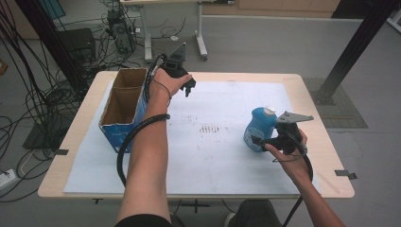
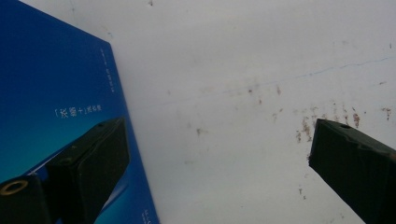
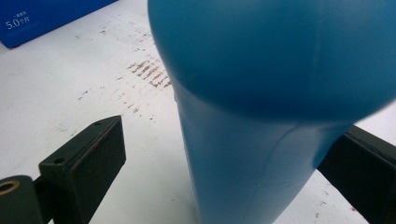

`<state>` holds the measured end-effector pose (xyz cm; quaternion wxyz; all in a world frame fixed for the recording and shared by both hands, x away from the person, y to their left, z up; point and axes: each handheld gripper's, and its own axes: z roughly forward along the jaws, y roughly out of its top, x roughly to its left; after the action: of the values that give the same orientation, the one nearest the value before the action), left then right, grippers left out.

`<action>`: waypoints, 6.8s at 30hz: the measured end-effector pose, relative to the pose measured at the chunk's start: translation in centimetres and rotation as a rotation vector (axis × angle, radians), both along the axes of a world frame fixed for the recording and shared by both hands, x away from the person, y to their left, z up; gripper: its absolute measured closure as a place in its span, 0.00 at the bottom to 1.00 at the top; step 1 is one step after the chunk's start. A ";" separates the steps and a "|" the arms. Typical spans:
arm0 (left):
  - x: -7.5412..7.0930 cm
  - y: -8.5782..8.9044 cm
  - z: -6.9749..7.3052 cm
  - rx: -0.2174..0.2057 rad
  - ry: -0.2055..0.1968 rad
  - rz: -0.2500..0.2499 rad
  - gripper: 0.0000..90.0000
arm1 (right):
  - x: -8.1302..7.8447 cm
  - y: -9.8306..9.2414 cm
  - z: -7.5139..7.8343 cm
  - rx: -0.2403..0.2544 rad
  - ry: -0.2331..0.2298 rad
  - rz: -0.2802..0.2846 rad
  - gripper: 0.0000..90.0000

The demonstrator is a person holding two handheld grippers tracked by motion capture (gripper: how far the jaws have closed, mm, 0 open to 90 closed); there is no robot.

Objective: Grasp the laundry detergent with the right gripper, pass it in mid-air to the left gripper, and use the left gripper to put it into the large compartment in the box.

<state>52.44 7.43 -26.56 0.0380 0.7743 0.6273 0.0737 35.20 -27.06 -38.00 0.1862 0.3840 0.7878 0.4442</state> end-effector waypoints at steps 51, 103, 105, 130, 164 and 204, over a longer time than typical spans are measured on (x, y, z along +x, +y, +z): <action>0.1 0.5 0.0 0.010 0.007 0.002 0.07 | 0.9 0.1 -1.5 -0.025 -0.019 -0.019 0.42; 0.0 0.4 0.6 0.014 -0.005 -0.003 0.07 | 0.8 0.3 -1.8 -0.044 -0.044 -0.026 0.47; 0.0 0.4 0.6 0.014 -0.006 -0.003 0.07 | 0.8 0.3 -1.8 -0.043 -0.044 -0.026 0.47; -0.1 0.5 0.8 0.016 -0.012 -0.002 0.07 | 0.8 0.3 -1.8 -0.042 -0.042 -0.025 0.47; 0.0 0.3 0.9 0.022 -0.011 -0.005 0.07 | 0.8 0.3 -1.6 -0.046 -0.031 -0.029 0.51; 0.2 0.3 1.6 0.020 -0.016 -0.013 0.07 | 0.8 0.3 -1.7 -0.047 -0.037 -0.026 0.50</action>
<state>52.61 7.76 -25.00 0.0359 0.7782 0.6210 0.0859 35.99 -26.78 -39.66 0.2153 0.3813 0.7894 0.4303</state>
